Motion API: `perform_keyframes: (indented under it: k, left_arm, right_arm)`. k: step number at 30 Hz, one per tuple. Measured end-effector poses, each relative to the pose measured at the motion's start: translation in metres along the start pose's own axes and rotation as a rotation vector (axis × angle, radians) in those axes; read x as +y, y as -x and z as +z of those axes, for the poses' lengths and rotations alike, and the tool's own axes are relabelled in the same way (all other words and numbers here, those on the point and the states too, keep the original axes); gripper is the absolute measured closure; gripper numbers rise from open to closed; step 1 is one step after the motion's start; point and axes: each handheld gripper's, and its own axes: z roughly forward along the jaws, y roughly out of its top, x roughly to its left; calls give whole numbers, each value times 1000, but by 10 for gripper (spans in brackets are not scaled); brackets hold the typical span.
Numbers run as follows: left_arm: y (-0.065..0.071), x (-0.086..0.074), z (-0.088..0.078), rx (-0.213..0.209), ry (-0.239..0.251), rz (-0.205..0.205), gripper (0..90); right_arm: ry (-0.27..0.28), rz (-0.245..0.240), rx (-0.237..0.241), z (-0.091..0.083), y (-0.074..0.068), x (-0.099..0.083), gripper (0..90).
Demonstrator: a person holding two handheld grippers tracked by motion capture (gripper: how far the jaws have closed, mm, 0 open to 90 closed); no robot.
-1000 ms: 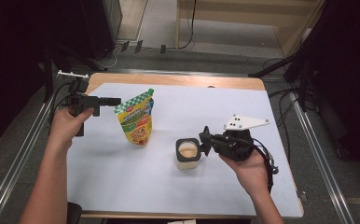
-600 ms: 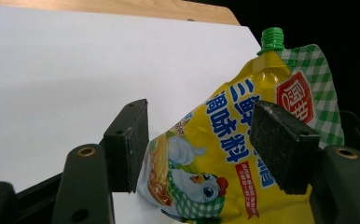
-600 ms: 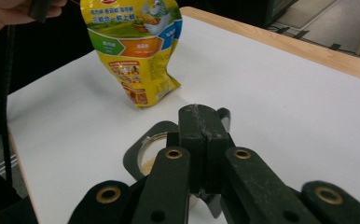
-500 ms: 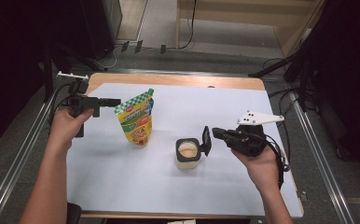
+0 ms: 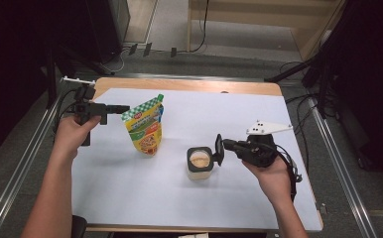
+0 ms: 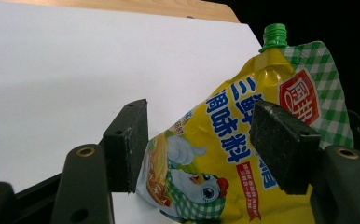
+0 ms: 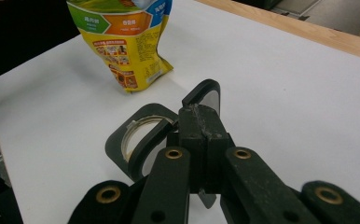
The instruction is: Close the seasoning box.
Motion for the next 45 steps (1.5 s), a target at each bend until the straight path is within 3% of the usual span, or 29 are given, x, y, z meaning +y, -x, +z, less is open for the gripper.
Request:
perform_keyframes:
  k: [4,9,16,30,39,45]
  left_arm:
    - [0,0,-2,-5,16,2,379]
    - [0,0,0,-2,2,2,378]
    - [0,0,1,0,0,2,377]
    - [-2,-1,3,-3,-11,-4,376]
    - [-3,-2,6,-3,-24,-5,374]
    - [-6,-3,8,-9,-25,-14,374]
  right_arm:
    - [0,-2,5,1,-3,0,900]
    - [-14,-8,17,6,-6,-1,900]
    - [14,-1,44,13,-10,-2,900]
    - [-16,-9,81,32,-20,-7,900]
    - [-60,-26,108,49,-30,-10,900]
    - [-113,-56,97,60,-34,-13,900]
